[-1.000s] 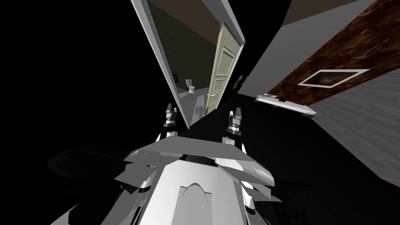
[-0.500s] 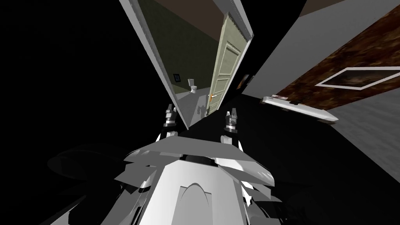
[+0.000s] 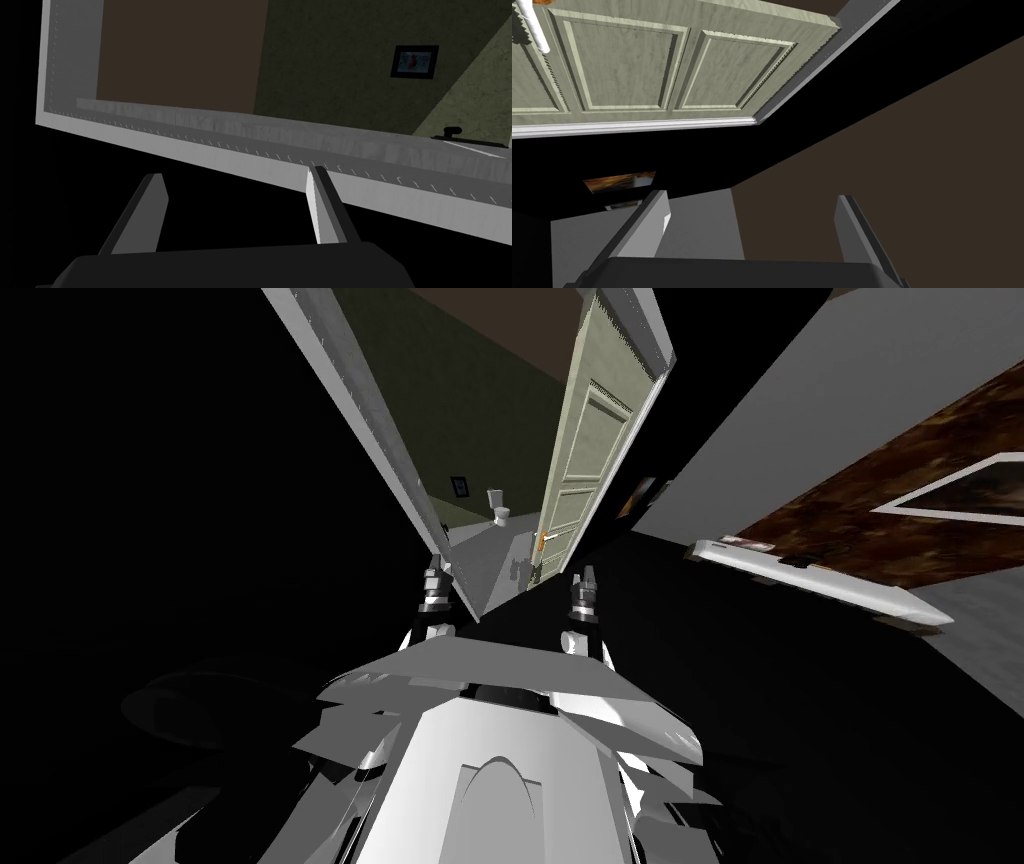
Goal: Push the door open
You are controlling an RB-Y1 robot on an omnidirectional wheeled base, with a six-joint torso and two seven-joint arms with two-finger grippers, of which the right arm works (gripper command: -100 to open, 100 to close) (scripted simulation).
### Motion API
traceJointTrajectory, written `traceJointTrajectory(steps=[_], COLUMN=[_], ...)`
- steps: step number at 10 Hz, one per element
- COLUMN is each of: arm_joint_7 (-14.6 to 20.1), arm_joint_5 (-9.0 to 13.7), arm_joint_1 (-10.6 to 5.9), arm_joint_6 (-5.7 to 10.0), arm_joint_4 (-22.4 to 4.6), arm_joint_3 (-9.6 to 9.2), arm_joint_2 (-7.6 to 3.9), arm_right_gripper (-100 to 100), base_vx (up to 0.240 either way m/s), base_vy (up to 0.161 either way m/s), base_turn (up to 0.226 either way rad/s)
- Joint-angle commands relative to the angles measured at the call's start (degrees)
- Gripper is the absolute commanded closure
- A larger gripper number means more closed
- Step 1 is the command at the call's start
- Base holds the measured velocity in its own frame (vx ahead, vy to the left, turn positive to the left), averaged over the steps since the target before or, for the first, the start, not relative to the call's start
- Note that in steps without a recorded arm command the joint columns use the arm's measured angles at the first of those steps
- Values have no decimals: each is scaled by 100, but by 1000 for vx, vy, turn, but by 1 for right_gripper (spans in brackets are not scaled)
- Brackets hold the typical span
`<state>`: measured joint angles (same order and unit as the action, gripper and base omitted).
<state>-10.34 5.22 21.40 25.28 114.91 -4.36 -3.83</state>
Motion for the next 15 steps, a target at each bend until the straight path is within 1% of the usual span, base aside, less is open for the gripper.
traceJointTrajectory(steps=[1, 2, 3, 4, 5, 9, 10, 12, 15], arm_joint_7=[-14, -42, -55, -84, -99, -160, -192, -224, -273], arm_joint_5=[73, 152, 192, 275, 318, 493, 586, 678, 819], arm_joint_1=[-121, -237, -295, -417, -481, -738, -874, -1010, -1217], arm_joint_6=[-9, -19, -24, -35, -41, -64, -76, -88, -107], arm_joint_4=[-176, -357, -447, -637, -736, -1134, -1346, -1558, -1879], arm_joint_3=[-3, -27, -39, -65, -78, -131, -160, -188, -231], arm_joint_2=[-32, -56, -69, -91, -101, -142, -158, -174, -195], arm_right_gripper=[-100, -100, -100, -100, -100, -100, -100, -100, -100], base_vx=[58, 82, 118, 144, 137, 72, 92, 98, 68], base_vy=[-90, -107, -129, -174, -179, -108, -147, -173, -107], base_turn=[101, 158, 128, 156, 159, 101, 197, 139, 105])
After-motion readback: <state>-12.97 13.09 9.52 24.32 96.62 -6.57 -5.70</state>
